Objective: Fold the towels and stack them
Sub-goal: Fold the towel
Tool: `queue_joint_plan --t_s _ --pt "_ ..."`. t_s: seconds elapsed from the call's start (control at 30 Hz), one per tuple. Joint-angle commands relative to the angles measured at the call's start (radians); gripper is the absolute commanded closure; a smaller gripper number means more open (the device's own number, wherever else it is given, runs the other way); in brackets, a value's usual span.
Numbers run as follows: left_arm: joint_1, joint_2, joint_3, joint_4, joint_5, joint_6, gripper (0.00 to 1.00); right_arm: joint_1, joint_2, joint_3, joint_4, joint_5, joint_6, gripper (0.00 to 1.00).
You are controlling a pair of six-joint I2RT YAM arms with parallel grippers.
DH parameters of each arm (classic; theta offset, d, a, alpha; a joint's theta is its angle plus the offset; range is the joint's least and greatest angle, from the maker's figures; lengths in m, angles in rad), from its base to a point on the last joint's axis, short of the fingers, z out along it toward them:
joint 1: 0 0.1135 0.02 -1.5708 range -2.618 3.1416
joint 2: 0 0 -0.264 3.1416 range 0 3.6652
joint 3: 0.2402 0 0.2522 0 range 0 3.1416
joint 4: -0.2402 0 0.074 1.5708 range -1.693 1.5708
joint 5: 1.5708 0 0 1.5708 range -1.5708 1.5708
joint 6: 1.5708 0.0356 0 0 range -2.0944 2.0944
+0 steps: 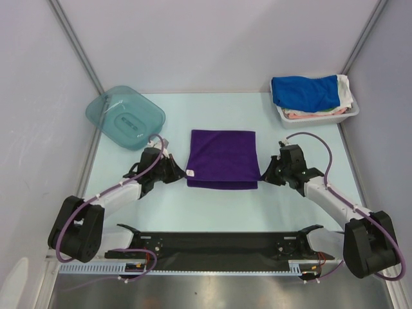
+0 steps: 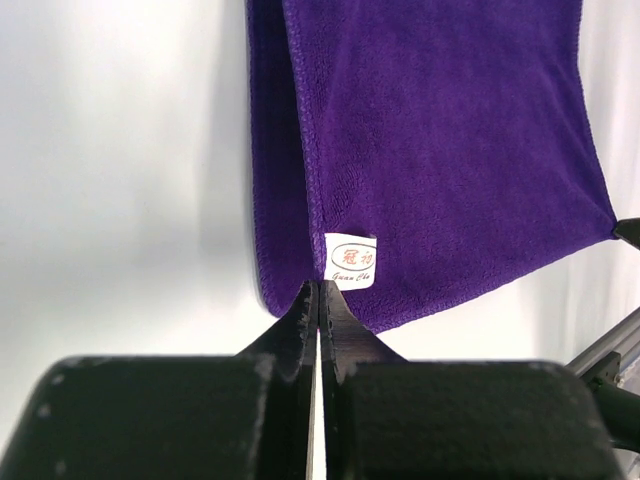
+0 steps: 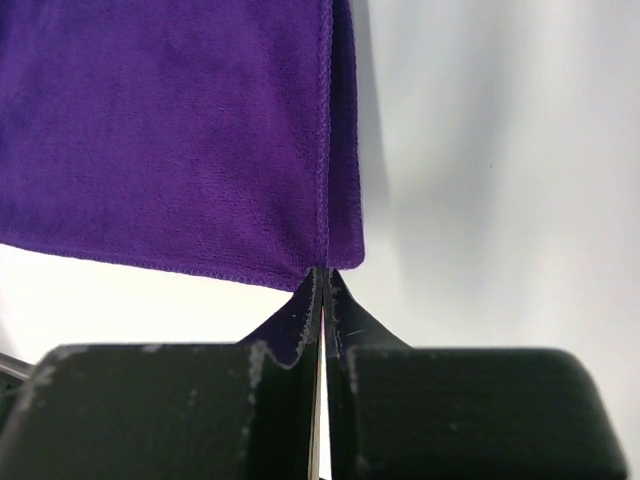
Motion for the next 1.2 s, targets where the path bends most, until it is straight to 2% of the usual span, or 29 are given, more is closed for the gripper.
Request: queue_joint_plan --t_s 0.0,0.27,0.47,0.57,0.6,0.7,0.83,0.93,0.97,1.1,1.17 --pt "-0.006 -0.028 -0.026 0.0 -0.02 0.021 1.0 0.006 -0.024 -0.029 -0.009 0.018 0.011 1.0" --pt "-0.007 0.051 -0.066 0.064 0.001 0.023 1.0 0.009 -0.003 -0.096 0.046 0.018 0.023 1.0" --pt "-0.018 0.099 -0.081 0.124 0.013 0.02 0.82 0.011 0.059 -0.113 0.096 0.004 0.025 0.99" --pt "-0.02 0.078 -0.073 0.109 0.009 0.027 0.76 0.011 0.063 -0.105 0.094 -0.001 0.02 0.84" --pt "-0.02 0.065 -0.069 0.1 -0.003 0.029 0.73 0.011 0.053 -0.101 0.09 0.001 0.019 0.74" --pt "-0.02 -0.001 -0.034 0.046 -0.031 0.029 0.67 0.005 0.03 -0.057 0.051 0.018 0.006 0.58" --pt "-0.017 -0.002 0.122 0.0 -0.106 0.049 0.6 -0.05 0.068 0.06 0.045 0.024 -0.012 0.52" --pt "-0.015 0.117 0.276 0.0 -0.158 0.084 0.59 -0.072 0.183 0.213 0.073 0.081 -0.05 0.51" --pt "-0.009 0.152 0.314 0.0 -0.178 0.093 0.59 -0.077 0.27 0.256 0.077 0.085 -0.076 0.52" --pt "0.019 0.417 0.524 -0.035 -0.177 0.144 0.6 -0.104 0.468 0.411 0.148 0.122 -0.107 0.53" --pt "0.032 0.497 0.635 -0.055 -0.155 0.15 0.6 -0.126 0.555 0.518 0.148 0.11 -0.112 0.54"
